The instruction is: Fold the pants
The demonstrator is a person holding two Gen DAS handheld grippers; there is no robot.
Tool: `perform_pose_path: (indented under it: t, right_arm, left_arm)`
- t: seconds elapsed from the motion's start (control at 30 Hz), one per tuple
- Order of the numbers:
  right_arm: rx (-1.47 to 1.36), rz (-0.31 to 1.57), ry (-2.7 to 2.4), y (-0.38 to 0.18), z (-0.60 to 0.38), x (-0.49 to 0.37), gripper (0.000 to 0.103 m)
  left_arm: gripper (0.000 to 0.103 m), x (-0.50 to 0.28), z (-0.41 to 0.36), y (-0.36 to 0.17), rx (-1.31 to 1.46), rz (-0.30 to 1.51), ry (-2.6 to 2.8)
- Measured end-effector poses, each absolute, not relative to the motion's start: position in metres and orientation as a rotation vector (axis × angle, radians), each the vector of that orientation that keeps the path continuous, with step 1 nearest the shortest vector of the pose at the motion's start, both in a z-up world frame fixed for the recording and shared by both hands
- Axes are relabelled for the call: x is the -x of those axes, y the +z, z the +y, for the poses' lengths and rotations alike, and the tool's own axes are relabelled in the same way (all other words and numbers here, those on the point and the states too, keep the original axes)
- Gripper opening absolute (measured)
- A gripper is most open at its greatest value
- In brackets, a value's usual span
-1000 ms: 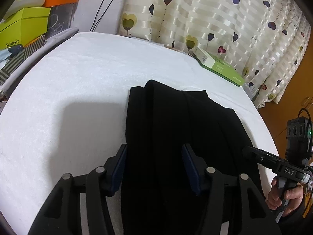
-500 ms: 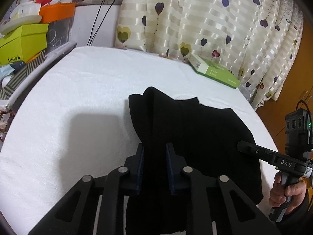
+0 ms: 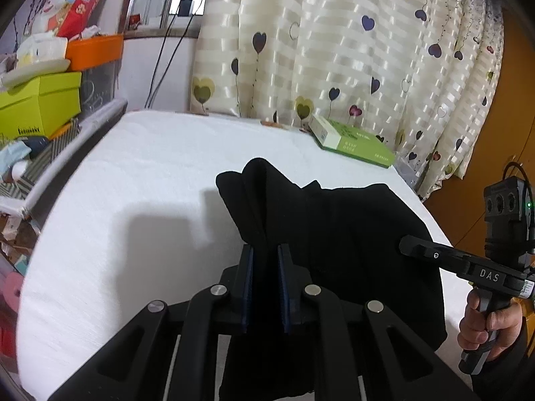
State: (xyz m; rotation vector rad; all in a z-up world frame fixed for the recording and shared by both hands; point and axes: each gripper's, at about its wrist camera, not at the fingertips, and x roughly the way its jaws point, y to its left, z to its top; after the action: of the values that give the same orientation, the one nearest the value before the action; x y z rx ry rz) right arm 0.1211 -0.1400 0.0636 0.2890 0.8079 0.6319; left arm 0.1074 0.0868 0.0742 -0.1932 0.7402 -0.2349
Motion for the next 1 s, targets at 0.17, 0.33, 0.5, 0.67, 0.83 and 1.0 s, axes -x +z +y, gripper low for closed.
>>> perform_pose_path:
  t: [0.17, 0.33, 0.5, 0.67, 0.83, 1.0]
  right_arm:
    - [-0.255, 0.782, 0.656, 0.079, -0.123, -0.131, 0.013]
    - [-0.227, 0.769, 0.683, 0.087, -0.102, -0.149, 0.013]
    - [-0.2, 0.765, 0.707, 0.089, -0.078, -0.174, 0.013]
    - [-0.172, 0.779, 0.729, 0.082, -0.054, -0.203, 0.013]
    - [-0.181, 0.795, 0.75, 0.072, -0.038, -0.231, 0.013]
    - [-0.191, 0.852, 0.734, 0.046, -0.033, -0.253, 0.013]
  left_arm:
    - [0.015, -0.116, 0.094, 0.087, 0.166, 0.722, -0.216]
    - [0.015, -0.133, 0.11, 0.094, 0.151, 0.718, -0.196]
    - [0.015, -0.155, 0.135, 0.093, 0.152, 0.716, -0.157]
    - [0.015, -0.176, 0.157, 0.09, 0.15, 0.721, -0.127]
    - [0.015, -0.196, 0.174, 0.083, 0.146, 0.726, -0.106]
    - [0.015, -0.212, 0.189, 0.054, 0.175, 0.773, -0.094]
